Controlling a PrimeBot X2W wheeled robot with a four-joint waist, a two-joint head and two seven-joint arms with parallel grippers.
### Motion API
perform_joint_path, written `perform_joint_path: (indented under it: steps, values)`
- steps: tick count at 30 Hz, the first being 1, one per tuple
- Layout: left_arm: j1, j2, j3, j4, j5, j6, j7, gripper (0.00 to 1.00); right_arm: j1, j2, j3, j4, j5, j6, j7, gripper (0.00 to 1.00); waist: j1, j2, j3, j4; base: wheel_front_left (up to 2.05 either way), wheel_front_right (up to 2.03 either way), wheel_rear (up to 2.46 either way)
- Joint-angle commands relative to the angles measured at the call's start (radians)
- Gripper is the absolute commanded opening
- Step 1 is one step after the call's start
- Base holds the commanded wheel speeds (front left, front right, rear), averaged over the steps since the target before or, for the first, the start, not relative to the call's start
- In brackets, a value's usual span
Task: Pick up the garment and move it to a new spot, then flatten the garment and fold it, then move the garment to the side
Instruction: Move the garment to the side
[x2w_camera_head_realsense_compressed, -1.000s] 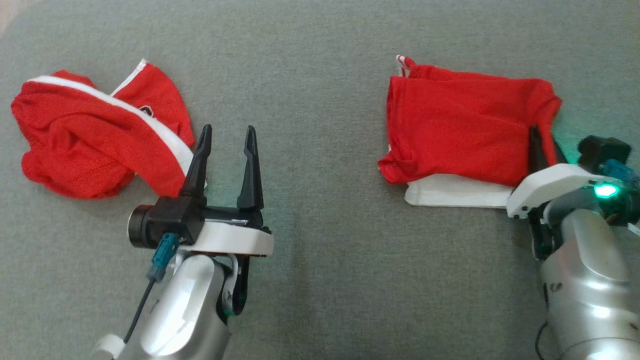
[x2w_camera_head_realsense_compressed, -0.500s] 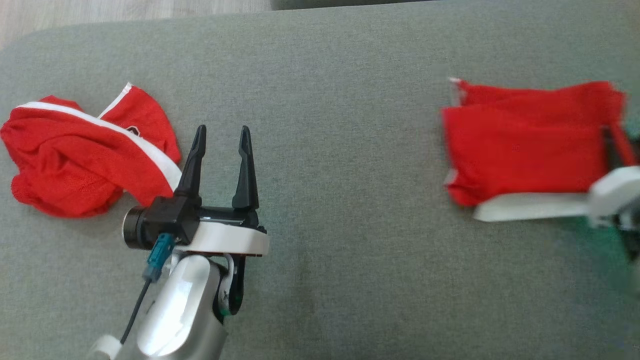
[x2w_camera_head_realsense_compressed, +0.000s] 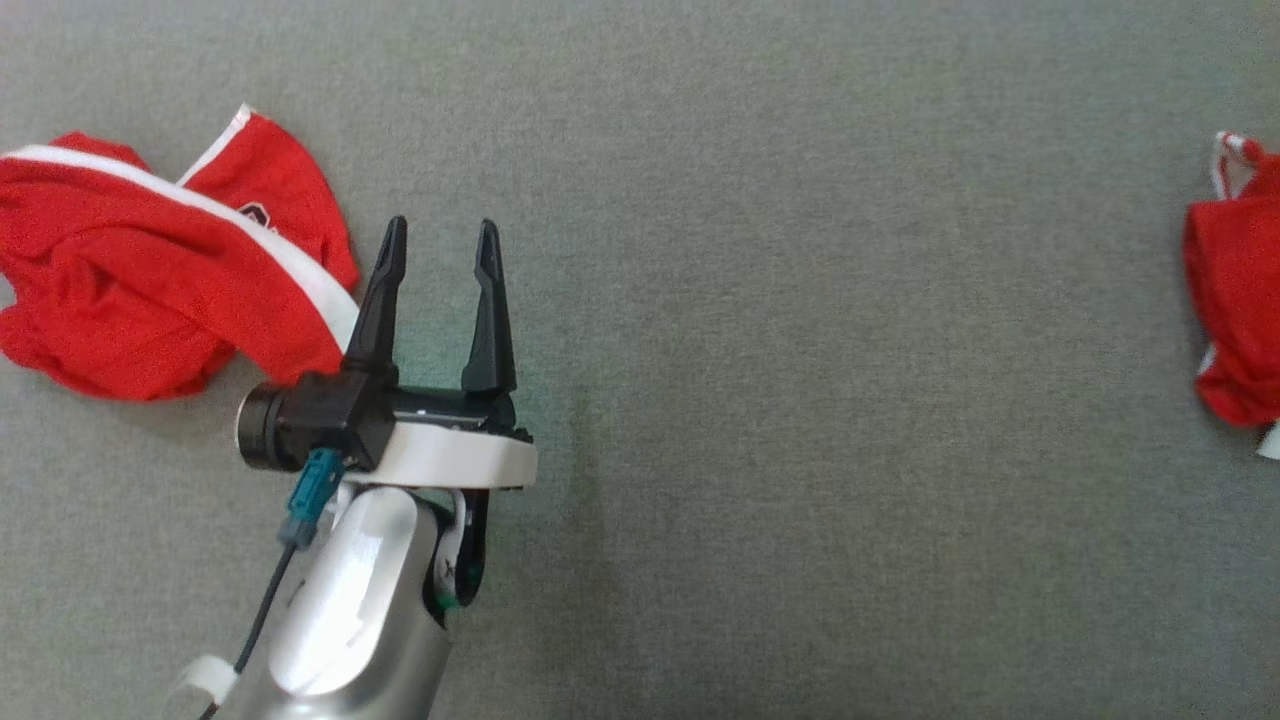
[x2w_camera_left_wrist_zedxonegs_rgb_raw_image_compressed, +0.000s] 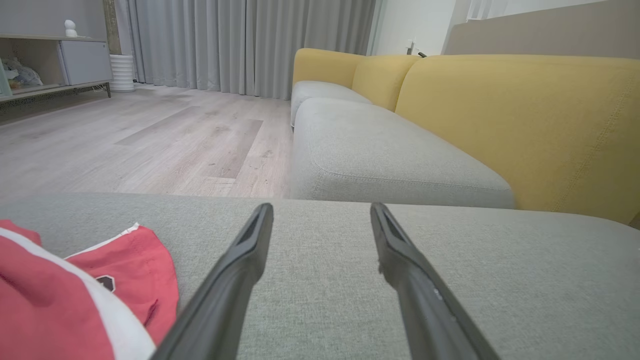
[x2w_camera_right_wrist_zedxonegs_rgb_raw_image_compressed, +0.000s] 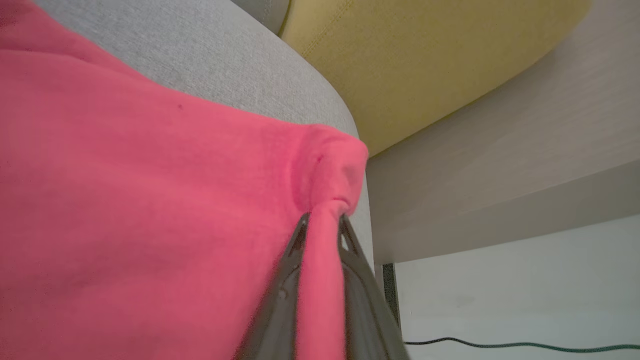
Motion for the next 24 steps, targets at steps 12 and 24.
perform_joint_path:
  steps: [12, 24]
  values:
    - [-0.038, 0.005, 0.044, -0.026, 0.02, -0.007, -0.009, 1.0, -0.047, 0.017, -0.152, 0.008, -0.089, -0.001, -0.064, 1.0, -0.0001, 0.0, 0.017, -0.004, 0.0, 0.0, 0.0]
    - [0.034, 0.005, 0.07, -0.015, 0.007, -0.012, -0.009, 1.0, -0.073, 0.275, -0.059, -0.153, -0.026, -0.001, -0.136, 1.0, -0.0001, 0.0, -0.172, -0.051, 0.0, 0.0, 0.0]
